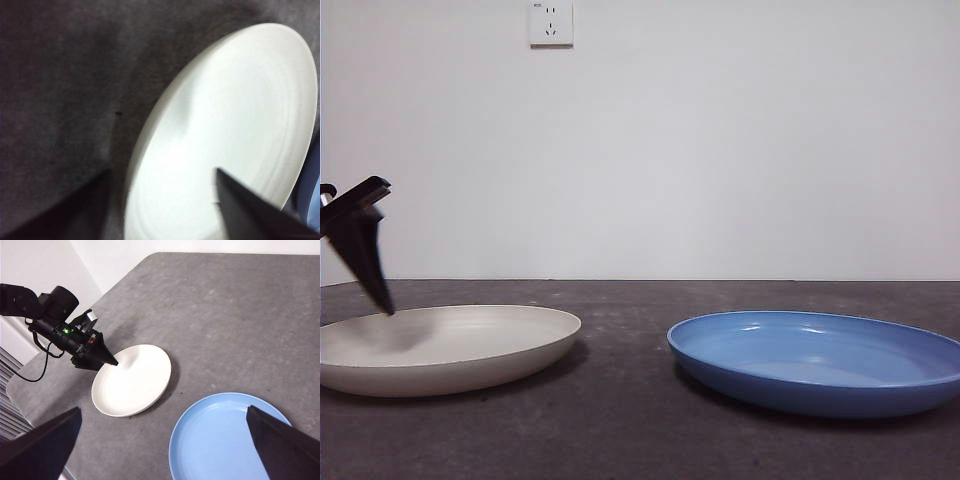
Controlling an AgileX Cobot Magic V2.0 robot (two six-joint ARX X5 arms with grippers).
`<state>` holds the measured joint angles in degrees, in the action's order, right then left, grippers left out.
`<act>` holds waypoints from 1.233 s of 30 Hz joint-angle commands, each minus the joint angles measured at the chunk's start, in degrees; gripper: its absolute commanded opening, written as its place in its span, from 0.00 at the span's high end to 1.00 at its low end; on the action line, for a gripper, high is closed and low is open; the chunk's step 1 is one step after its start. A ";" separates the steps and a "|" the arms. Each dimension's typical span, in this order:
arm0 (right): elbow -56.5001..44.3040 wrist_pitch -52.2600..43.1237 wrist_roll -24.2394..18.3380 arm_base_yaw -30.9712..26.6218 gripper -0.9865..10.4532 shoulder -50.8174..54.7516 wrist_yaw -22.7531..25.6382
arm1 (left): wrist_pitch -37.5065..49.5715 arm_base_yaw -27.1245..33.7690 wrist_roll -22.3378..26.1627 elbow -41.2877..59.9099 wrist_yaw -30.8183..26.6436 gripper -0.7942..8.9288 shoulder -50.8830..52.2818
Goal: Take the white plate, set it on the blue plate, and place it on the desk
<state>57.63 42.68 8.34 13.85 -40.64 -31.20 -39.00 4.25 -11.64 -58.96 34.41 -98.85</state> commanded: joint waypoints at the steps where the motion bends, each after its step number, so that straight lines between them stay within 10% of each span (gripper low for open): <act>1: 1.11 -0.52 -1.16 0.26 0.39 -0.44 0.20 | 0.09 0.02 0.70 -0.61 -0.20 0.72 -0.90; 9: 1.11 -0.52 -1.31 0.26 0.39 -0.44 0.17 | -0.22 0.02 0.68 -0.61 -3.50 0.90 -0.94; 24: 1.77 1.29 -1.29 0.24 0.40 0.26 0.31 | -7.41 -0.26 0.57 -8.24 -4.15 0.90 -0.83; 37: 5.03 8.44 -1.27 0.22 0.40 6.43 10.12 | -17.57 -13.40 -0.72 -22.27 -3.10 0.90 -0.81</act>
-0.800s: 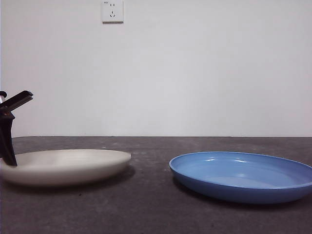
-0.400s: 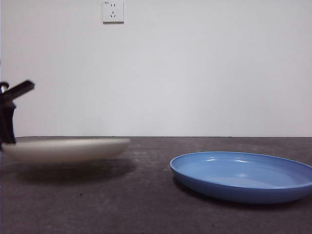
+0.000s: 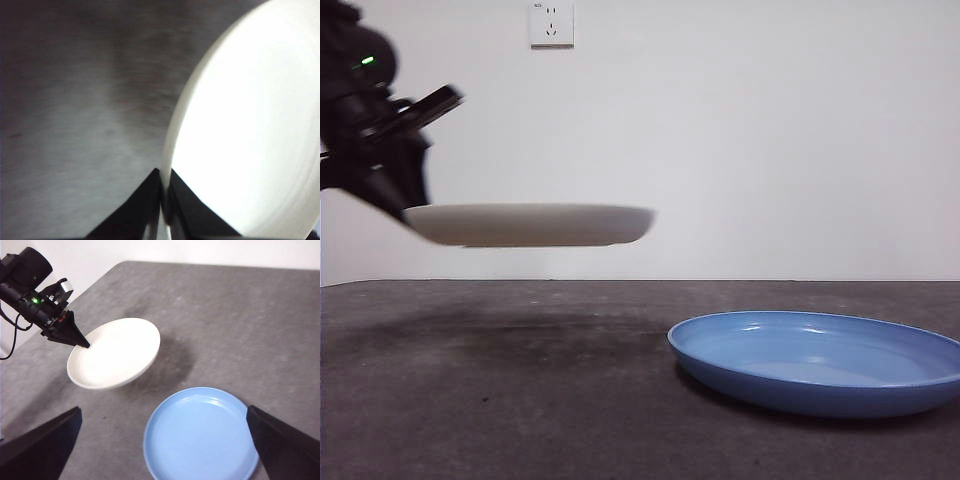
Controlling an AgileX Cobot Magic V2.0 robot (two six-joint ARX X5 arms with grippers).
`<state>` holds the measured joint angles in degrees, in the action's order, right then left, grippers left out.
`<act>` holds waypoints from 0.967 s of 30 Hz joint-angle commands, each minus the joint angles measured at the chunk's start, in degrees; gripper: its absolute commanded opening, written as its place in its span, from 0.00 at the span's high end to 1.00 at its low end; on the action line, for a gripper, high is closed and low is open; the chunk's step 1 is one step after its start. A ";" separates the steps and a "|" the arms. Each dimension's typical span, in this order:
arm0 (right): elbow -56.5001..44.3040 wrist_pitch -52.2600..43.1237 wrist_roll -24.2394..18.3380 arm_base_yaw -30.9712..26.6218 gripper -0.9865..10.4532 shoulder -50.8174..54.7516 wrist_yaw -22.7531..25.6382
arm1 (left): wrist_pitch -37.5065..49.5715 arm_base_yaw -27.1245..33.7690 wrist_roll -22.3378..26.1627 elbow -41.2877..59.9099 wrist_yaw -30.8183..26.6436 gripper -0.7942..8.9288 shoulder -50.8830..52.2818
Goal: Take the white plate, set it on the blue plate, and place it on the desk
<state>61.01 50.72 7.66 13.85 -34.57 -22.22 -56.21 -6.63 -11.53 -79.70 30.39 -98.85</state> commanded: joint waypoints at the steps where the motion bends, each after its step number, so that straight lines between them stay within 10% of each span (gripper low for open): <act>1: 2.03 0.81 -0.59 0.22 0.40 0.68 1.79 | -0.13 -3.89 -1.22 -1.66 0.92 0.90 -0.81; 29: 4.35 1.25 -0.61 0.28 0.40 1.44 4.04 | 15.26 -31.17 -15.15 -8.83 -1.14 0.90 -15.80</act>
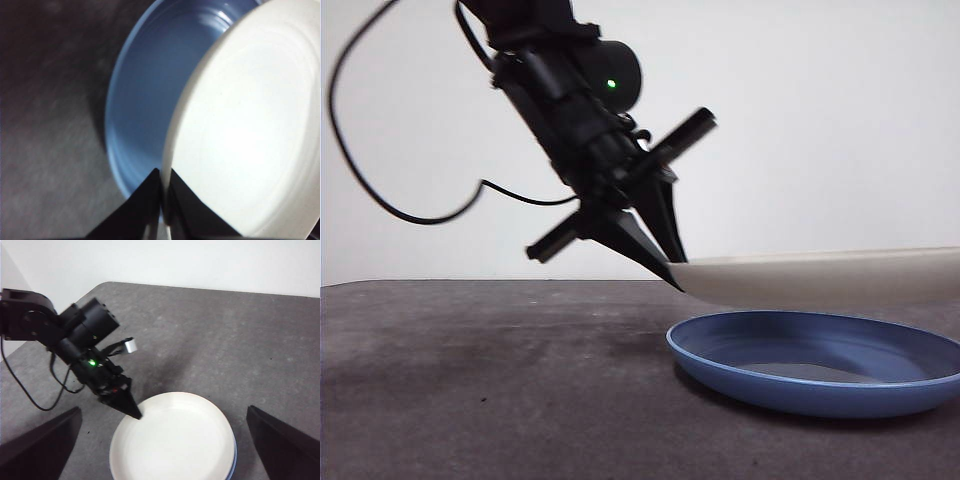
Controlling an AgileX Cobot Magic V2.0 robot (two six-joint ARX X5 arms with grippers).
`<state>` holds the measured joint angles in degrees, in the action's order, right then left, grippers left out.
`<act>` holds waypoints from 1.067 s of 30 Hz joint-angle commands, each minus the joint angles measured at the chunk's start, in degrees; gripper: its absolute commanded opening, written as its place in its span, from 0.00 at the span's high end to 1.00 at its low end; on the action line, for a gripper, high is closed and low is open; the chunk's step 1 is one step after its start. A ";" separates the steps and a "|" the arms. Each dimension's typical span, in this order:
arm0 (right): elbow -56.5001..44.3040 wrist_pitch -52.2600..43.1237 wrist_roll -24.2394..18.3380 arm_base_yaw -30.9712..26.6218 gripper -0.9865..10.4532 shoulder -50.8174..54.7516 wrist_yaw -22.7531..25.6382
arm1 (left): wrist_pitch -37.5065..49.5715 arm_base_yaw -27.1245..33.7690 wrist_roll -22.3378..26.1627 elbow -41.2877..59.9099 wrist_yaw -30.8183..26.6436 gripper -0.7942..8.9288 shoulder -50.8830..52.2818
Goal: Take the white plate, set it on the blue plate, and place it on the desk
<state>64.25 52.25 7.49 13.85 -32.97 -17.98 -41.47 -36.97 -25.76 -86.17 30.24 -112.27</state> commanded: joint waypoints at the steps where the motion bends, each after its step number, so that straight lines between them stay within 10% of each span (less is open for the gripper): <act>1: 1.11 -0.28 -0.44 0.28 0.40 -0.15 -0.17 | 0.52 -1.05 -0.92 -2.86 -1.62 0.90 -3.15; 27: 1.11 -0.07 -0.42 0.26 0.40 -0.15 -1.38 | 1.97 -1.36 0.85 -3.48 -4.63 0.88 -5.31; 32: 1.11 0.17 -0.42 0.26 0.40 -0.15 -1.38 | 1.97 -1.36 0.83 -3.50 -3.96 0.60 -5.31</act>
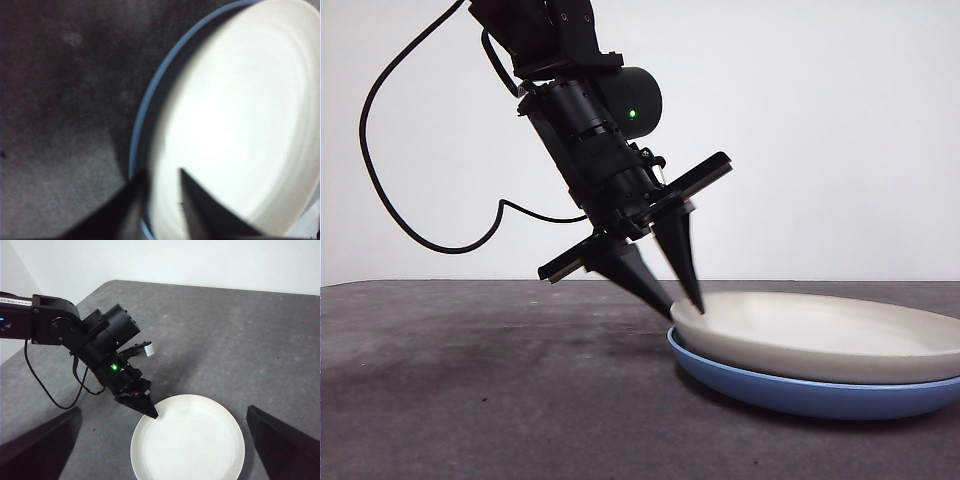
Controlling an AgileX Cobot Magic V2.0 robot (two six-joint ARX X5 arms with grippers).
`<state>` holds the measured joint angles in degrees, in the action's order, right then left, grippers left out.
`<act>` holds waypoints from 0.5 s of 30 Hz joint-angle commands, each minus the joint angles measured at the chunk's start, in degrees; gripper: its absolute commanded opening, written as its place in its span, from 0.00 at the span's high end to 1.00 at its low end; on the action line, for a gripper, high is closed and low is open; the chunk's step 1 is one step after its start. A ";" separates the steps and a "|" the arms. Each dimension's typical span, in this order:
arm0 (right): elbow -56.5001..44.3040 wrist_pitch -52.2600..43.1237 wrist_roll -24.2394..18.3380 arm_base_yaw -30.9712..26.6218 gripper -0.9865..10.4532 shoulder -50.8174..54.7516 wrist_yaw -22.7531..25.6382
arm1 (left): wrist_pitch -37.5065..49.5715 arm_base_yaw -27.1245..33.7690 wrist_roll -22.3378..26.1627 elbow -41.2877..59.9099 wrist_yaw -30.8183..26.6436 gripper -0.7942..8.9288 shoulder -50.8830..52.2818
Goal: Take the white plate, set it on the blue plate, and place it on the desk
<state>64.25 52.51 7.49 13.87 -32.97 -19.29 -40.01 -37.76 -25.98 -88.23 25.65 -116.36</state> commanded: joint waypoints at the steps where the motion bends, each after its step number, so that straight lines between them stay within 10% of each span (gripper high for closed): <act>1: 1.11 -0.07 -0.42 0.24 0.40 -0.15 -0.07 | 0.50 -0.57 1.05 -1.46 0.87 0.54 -1.22; 15: 1.11 0.28 -0.42 0.24 0.40 -0.15 -0.17 | -4.09 -0.57 4.31 -8.55 1.18 0.33 -1.22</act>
<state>64.25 53.15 7.49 13.87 -32.97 -19.31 -44.03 -37.91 -23.31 -95.07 26.89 -116.36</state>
